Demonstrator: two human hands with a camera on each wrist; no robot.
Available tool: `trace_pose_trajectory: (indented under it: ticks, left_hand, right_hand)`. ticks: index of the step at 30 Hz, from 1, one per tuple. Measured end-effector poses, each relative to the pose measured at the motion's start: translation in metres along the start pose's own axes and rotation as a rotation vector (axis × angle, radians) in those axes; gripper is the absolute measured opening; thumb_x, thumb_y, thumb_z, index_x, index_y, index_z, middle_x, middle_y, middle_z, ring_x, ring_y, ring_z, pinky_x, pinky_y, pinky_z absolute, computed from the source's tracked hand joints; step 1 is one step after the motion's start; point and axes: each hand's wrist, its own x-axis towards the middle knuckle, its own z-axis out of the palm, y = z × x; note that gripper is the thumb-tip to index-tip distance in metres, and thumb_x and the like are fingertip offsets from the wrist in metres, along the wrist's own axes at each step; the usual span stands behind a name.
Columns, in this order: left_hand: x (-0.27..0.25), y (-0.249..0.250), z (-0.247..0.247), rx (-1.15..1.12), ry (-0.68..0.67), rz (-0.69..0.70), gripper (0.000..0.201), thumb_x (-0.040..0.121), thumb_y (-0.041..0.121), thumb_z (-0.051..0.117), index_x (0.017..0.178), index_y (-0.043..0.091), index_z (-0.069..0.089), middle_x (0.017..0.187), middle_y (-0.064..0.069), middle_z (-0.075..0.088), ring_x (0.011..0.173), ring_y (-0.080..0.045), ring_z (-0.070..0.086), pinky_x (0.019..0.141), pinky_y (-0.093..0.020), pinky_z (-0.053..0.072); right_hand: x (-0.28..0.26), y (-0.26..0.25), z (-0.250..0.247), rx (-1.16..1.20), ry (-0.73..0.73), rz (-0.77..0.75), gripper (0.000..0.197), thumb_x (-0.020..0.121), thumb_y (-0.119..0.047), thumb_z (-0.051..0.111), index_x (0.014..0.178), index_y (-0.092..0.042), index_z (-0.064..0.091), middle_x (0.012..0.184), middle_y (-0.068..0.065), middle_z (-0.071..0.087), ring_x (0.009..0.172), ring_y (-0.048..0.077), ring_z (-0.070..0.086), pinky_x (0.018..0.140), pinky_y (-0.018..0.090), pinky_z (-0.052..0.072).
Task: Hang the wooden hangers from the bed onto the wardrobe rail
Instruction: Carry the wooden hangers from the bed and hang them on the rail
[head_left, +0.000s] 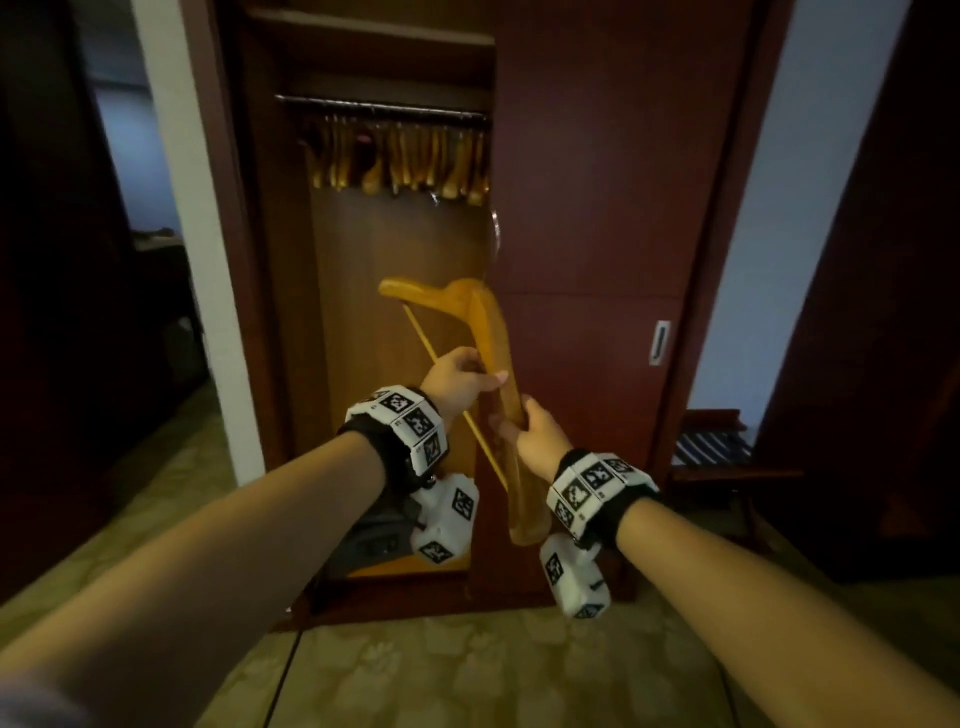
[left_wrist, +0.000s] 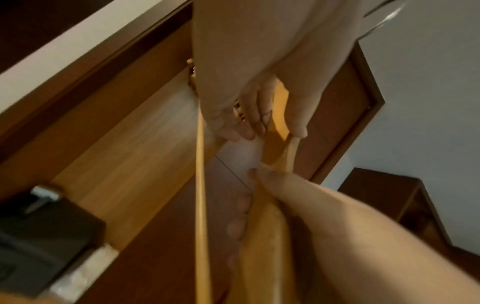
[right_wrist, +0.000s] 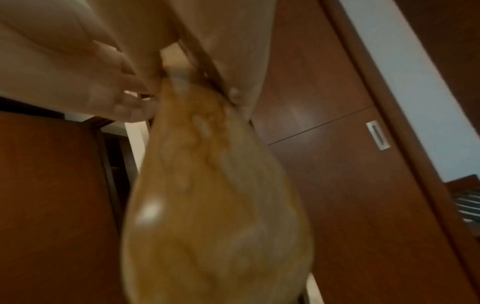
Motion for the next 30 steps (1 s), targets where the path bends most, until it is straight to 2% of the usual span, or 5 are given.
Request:
trace_pose_trajectory:
  ticks: [7, 12, 14, 19, 30]
  left_hand:
    - [0.094, -0.006, -0.081, 0.012, 0.042, 0.011, 0.047, 0.091, 0.024, 0.06, 0.134, 0.008, 0.048, 0.125, -0.005, 0.057, 0.115, -0.019, 0.054, 0.096, -0.031, 0.043]
    - [0.176, -0.031, -0.126, 0.071, 0.078, 0.019, 0.046, 0.092, 0.028, 0.059, 0.134, 0.014, 0.046, 0.124, -0.005, 0.053, 0.106, -0.017, 0.052, 0.084, -0.028, 0.042]
    - [0.216, -0.041, -0.149, 0.08, 0.151, 0.008, 0.043, 0.091, 0.028, 0.06, 0.13, 0.013, 0.049, 0.122, -0.006, 0.056, 0.103, -0.017, 0.054, 0.079, -0.026, 0.044]
    - [0.319, -0.041, -0.206, 0.061, 0.359, 0.045, 0.037, 0.089, 0.025, 0.062, 0.122, 0.012, 0.054, 0.117, -0.008, 0.06, 0.106, -0.02, 0.058, 0.093, -0.034, 0.048]
    - [0.512, -0.076, -0.336, 0.002, 0.598, 0.091, 0.034, 0.089, 0.03, 0.061, 0.117, 0.013, 0.055, 0.122, -0.009, 0.058, 0.114, -0.024, 0.054, 0.099, -0.041, 0.045]
  right_hand:
    - [0.132, -0.038, 0.063, 0.095, 0.116, -0.042, 0.059, 0.089, -0.041, 0.053, 0.14, -0.014, 0.039, 0.13, 0.008, 0.054, 0.121, 0.032, 0.051, 0.1, 0.047, 0.044]
    - [0.242, -0.064, 0.077, 0.182, 0.176, -0.123, 0.043, 0.092, -0.028, 0.056, 0.127, -0.005, 0.049, 0.076, 0.002, 0.06, 0.062, 0.017, 0.058, 0.059, 0.031, 0.05]
    - [0.29, -0.075, 0.081, 0.211, 0.173, -0.122, 0.03, 0.092, -0.025, 0.057, 0.113, -0.005, 0.053, 0.069, 0.002, 0.056, 0.055, 0.015, 0.055, 0.049, 0.026, 0.048]
    - [0.394, -0.104, 0.089, 0.309, 0.137, -0.069, 0.052, 0.093, -0.023, 0.057, 0.135, 0.0, 0.038, 0.07, 0.006, 0.057, 0.055, 0.016, 0.056, 0.047, 0.024, 0.05]
    - [0.555, -0.135, 0.168, 0.362, 0.016, -0.031, 0.029, 0.095, -0.02, 0.052, 0.116, 0.0, 0.05, 0.071, 0.006, 0.054, 0.058, 0.014, 0.055, 0.047, 0.019, 0.05]
